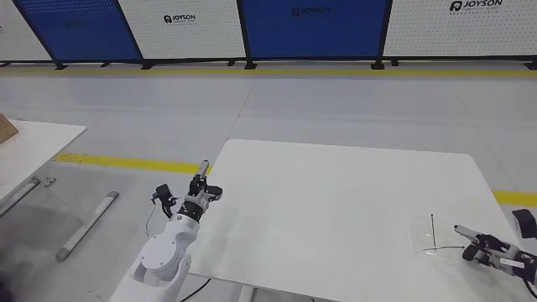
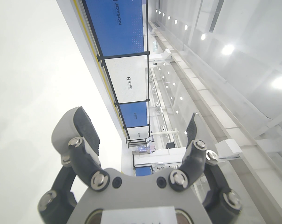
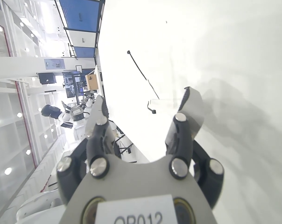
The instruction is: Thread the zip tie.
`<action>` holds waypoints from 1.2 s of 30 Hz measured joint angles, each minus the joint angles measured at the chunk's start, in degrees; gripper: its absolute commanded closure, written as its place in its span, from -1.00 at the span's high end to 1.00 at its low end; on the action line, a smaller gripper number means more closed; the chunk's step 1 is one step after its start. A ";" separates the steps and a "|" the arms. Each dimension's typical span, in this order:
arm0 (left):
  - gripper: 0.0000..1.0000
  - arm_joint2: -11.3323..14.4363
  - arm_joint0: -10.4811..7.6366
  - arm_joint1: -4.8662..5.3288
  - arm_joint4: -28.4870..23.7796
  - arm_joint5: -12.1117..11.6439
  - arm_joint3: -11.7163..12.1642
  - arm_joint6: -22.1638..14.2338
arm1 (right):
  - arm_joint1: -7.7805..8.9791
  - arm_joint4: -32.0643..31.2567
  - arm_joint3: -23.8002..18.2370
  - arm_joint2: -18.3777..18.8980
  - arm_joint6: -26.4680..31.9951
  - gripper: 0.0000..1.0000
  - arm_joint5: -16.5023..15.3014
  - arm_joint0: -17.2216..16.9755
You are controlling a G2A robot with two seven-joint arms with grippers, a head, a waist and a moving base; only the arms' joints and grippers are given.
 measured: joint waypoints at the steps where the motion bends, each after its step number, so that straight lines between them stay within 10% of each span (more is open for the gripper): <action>1: 1.00 0.00 0.00 0.00 0.00 0.00 0.00 0.00 | 0.07 -0.03 -0.09 -0.07 -0.01 -0.24 0.10 -0.06; 14: 1.00 0.00 0.00 0.00 0.00 0.00 0.00 0.00 | 0.71 1.08 0.99 -0.88 0.22 -0.32 -0.04 0.07; 36: 1.00 0.00 0.00 0.00 0.00 0.00 0.00 0.00 | 1.74 1.92 0.76 -1.94 -0.16 -1.00 0.50 -0.89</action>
